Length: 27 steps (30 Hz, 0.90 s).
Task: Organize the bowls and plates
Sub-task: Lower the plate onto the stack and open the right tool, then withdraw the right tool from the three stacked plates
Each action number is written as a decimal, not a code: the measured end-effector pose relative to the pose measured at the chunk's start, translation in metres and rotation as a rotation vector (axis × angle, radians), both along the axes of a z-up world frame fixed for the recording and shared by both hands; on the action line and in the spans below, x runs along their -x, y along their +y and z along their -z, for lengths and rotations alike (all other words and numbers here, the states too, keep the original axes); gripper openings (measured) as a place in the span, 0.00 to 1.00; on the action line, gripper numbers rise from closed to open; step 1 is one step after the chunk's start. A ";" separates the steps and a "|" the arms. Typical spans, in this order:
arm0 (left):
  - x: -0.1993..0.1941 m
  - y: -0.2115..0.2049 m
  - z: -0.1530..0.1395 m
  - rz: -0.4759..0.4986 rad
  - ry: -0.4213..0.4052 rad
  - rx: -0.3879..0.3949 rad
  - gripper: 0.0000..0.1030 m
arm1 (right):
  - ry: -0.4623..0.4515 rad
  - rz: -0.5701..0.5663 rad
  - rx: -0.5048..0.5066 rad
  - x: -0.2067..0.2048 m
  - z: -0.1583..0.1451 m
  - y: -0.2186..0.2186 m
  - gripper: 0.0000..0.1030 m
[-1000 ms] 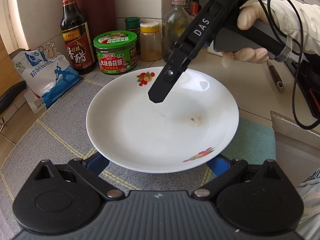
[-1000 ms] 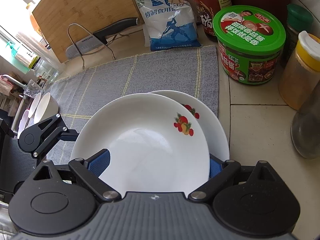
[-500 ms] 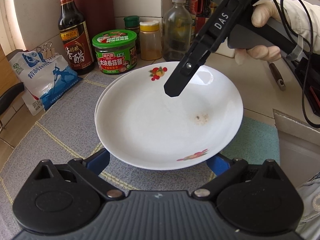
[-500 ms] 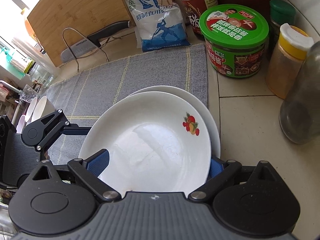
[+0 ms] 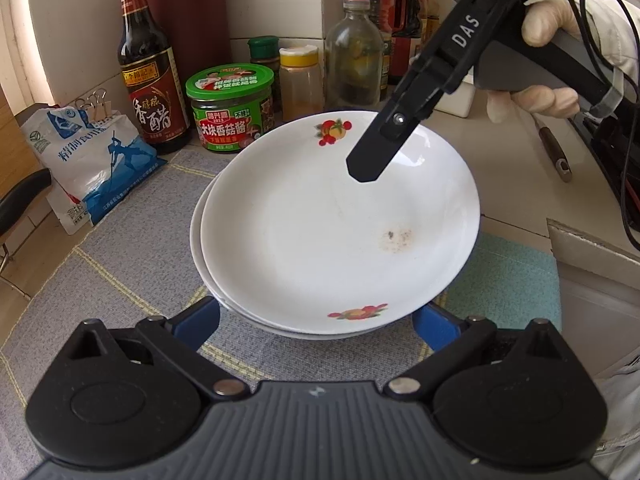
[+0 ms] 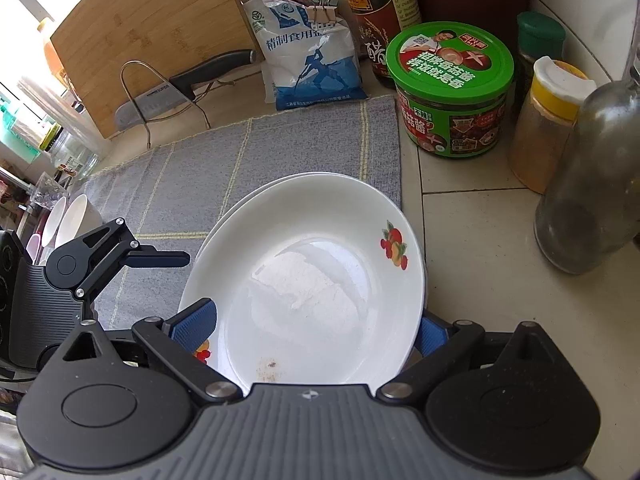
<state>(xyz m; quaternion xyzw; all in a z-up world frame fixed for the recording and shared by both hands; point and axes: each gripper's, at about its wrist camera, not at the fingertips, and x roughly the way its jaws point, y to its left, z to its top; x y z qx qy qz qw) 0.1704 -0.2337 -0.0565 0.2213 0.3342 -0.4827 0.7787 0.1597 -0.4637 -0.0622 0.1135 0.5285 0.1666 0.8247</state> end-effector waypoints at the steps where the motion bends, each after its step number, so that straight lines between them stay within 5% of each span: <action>1: 0.000 0.001 0.000 -0.003 0.001 0.001 0.99 | 0.000 -0.002 0.006 0.000 0.000 0.001 0.98; 18: 0.004 0.005 -0.003 -0.033 -0.017 0.020 0.99 | -0.013 0.038 0.046 0.019 -0.004 -0.001 0.99; 27: 0.014 0.018 -0.024 -0.078 -0.062 0.087 0.99 | -0.164 0.032 0.214 0.038 -0.022 0.024 1.00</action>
